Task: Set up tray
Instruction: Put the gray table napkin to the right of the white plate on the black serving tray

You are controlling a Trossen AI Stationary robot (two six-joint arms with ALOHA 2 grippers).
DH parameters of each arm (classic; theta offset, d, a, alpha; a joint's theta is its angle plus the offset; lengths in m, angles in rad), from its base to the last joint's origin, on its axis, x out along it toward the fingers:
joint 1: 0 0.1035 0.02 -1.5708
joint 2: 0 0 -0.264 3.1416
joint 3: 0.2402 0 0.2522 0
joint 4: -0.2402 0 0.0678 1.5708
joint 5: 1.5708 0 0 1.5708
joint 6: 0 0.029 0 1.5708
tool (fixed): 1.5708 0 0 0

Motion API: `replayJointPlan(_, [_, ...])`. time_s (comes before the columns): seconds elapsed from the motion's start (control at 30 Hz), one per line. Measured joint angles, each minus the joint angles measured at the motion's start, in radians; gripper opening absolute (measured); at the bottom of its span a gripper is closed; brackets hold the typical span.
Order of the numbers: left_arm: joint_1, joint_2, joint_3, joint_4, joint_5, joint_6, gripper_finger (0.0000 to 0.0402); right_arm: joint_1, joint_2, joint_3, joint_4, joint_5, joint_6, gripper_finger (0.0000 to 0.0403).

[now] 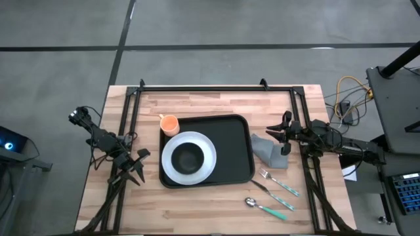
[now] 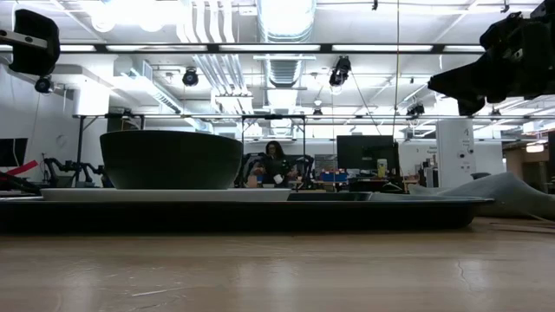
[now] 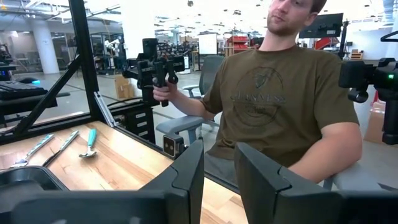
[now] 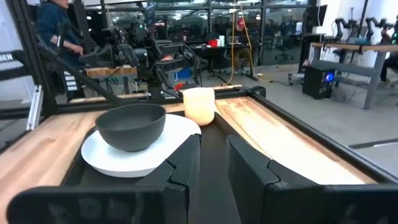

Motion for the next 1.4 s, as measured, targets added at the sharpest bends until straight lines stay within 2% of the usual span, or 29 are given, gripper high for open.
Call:
replayJointPlan(0.3, [0.0, 0.0, 0.0, 0.0, 0.0, 0.0, 0.0071, 0.0, 0.0, 0.0, 0.001, 0.0, -0.055, 0.0068])
replayJointPlan(0.6, [0.0, 0.0, 0.0, 0.0, 0.0, 0.0, 0.0071, 0.0, 0.0, 0.0, 0.007, -0.001, 0.074, 0.0068])
replayJointPlan(0.9, [0.0, 0.0, 0.0, 0.0, 0.0, 0.0, 0.0071, 0.006, 0.0, 0.0, 0.163, -0.071, 0.313, 0.0068])
replayJointPlan(1.1, [0.0, 0.0, 0.0, 0.0, 0.0, 0.0, 0.0071, 0.041, 0.0, 0.0, 0.314, -0.072, 0.349, 0.0068])
replayJointPlan(1.4, [0.0, 0.0, 0.0, 0.0, 0.0, 0.0, 0.0071, 0.151, 0.002, 0.0, 0.415, -0.029, 0.415, 0.0068])
